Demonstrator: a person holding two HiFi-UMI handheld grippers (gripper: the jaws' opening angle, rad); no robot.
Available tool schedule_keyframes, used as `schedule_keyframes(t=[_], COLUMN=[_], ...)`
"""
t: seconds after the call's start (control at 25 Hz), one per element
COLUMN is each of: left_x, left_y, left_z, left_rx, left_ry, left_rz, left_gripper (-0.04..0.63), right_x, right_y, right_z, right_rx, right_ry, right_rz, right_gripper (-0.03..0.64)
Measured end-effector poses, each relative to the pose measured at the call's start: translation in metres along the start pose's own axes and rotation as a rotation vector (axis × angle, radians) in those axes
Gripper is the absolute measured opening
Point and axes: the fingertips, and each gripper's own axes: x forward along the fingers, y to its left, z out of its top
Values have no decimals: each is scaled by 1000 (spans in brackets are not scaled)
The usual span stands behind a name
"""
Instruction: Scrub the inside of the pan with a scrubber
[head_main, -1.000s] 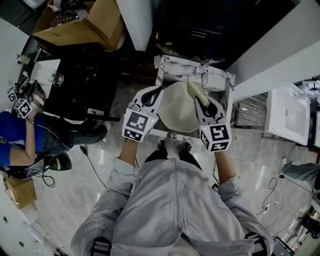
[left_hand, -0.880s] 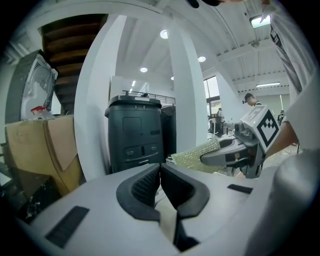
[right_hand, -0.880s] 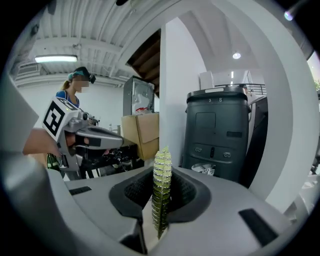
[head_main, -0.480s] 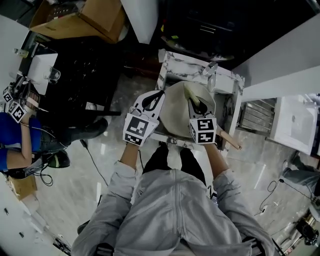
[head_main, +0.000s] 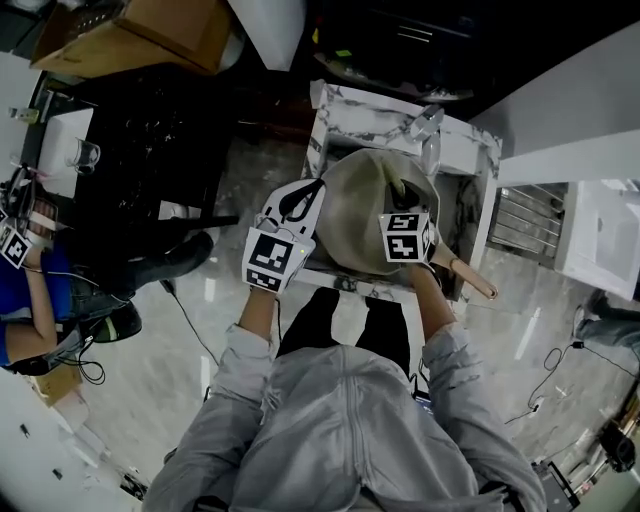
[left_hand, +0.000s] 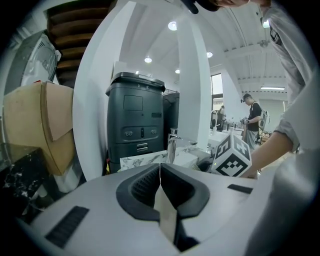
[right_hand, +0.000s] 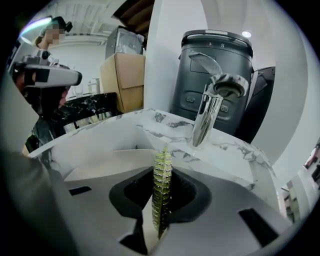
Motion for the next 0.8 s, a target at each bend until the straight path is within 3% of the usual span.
schedule_keyframes(t=[0.32, 0.8], left_x=[-5, -7], left_y=[9, 21], left_z=[-10, -15], left_rx=[2, 16], left_ry=[14, 29], left_rz=[-22, -66], left_gripper=[23, 23], right_x=[32, 64], right_y=[6, 28], right_z=[-10, -6], right_rx=[-13, 62], right_ry=[35, 32], right_rz=[-61, -13], right_gripper=[91, 91])
